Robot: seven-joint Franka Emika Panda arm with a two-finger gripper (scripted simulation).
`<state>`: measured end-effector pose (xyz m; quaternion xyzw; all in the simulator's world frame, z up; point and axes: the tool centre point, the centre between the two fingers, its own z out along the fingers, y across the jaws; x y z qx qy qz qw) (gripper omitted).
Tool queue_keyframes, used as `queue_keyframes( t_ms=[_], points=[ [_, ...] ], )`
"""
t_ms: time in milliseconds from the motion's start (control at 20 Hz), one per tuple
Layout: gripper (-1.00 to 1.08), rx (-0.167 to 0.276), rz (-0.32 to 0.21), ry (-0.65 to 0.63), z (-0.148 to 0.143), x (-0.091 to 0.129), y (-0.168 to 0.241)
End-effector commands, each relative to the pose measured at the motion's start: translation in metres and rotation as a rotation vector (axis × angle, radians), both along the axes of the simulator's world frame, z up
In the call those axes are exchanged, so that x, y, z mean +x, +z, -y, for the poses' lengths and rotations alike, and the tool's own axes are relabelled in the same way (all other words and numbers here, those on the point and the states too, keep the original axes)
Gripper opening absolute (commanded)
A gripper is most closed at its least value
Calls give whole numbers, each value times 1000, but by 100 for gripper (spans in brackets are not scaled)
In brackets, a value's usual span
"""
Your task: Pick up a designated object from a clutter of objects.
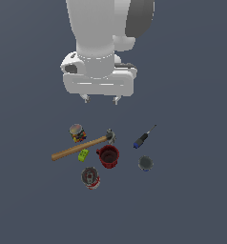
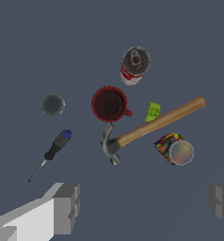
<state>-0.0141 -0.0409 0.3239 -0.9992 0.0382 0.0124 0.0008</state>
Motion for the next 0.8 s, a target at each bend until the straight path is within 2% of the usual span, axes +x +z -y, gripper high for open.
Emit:
queue_keyframes(
  t_ms=[0,350,750],
  points=[
    [100,0,0,1,-1,-1,0],
    [100,0,0,6,1,5,-3],
    [100,-1,3,35,7,33,-18]
  ],
)
